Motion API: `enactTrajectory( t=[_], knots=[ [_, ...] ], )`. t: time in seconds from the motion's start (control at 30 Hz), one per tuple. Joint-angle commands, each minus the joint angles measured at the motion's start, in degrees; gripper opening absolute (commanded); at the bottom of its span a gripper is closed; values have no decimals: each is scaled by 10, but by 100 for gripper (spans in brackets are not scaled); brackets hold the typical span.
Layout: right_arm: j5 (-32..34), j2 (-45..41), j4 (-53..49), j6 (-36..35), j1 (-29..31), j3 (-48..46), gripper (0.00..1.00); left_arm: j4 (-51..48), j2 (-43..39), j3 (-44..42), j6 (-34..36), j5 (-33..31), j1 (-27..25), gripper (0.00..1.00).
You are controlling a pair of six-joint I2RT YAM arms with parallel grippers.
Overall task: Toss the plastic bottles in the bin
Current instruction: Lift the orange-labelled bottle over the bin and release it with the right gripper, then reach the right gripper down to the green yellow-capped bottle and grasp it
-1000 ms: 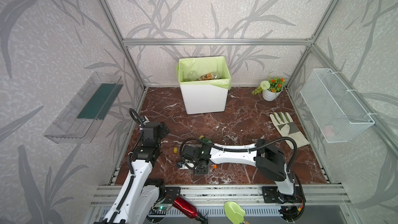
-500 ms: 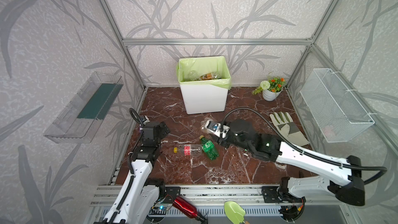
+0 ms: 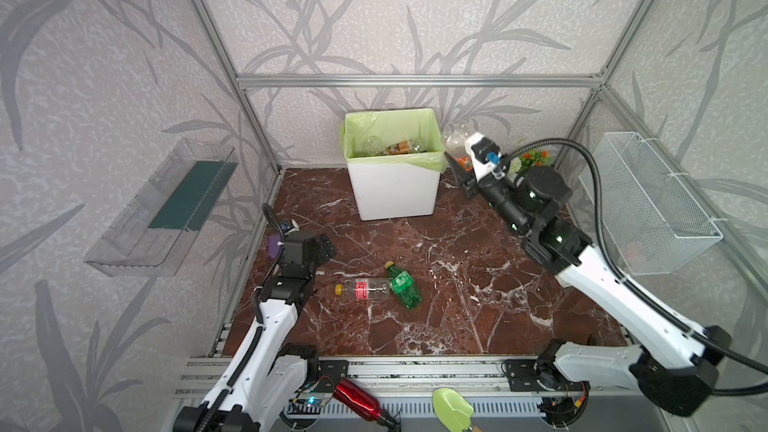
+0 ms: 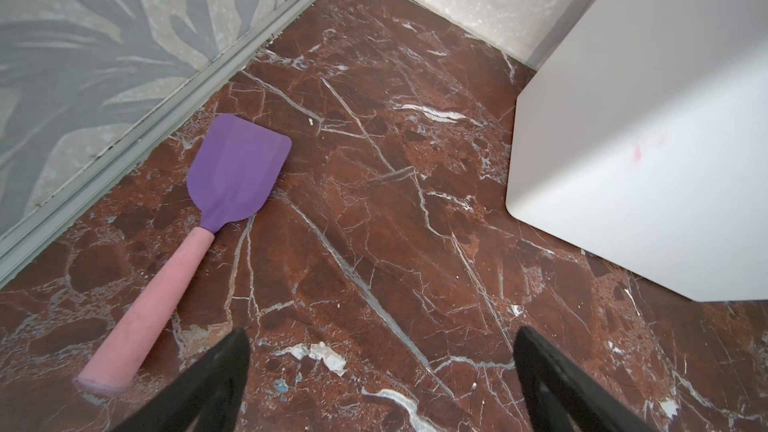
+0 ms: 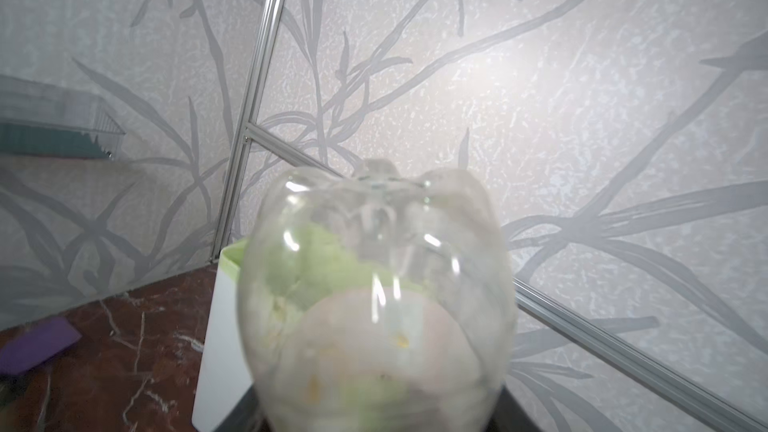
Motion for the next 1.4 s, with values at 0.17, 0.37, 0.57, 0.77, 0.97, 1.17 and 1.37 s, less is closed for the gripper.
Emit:
enactTrajectory(
  t=[0.17, 0.37, 0.57, 0.77, 0.97, 1.17, 1.37],
  knots=[
    [-74, 335, -283, 46, -17, 440, 100, -11, -11, 28, 11, -10, -9, 99],
    [-10, 250, -140, 52, -18, 322, 99, -24, -20, 23, 15, -15, -10, 99],
    [6, 75, -32, 38, -13, 133, 99, -2, -35, 8, 25, -6, -22, 99],
    [52, -60, -45, 52, -23, -46, 99, -32, -26, 32, 85, -78, -129, 99],
    [4, -126, -98, 180, -29, -188, 97, -40, -15, 24, 70, -116, -159, 99],
    [34, -73, -178, 268, 79, -257, 98, -74, -25, 34, 45, -150, -159, 99],
    [63, 30, -219, 347, 176, -288, 99, -95, -40, 34, 11, -189, -161, 99]
  ],
)
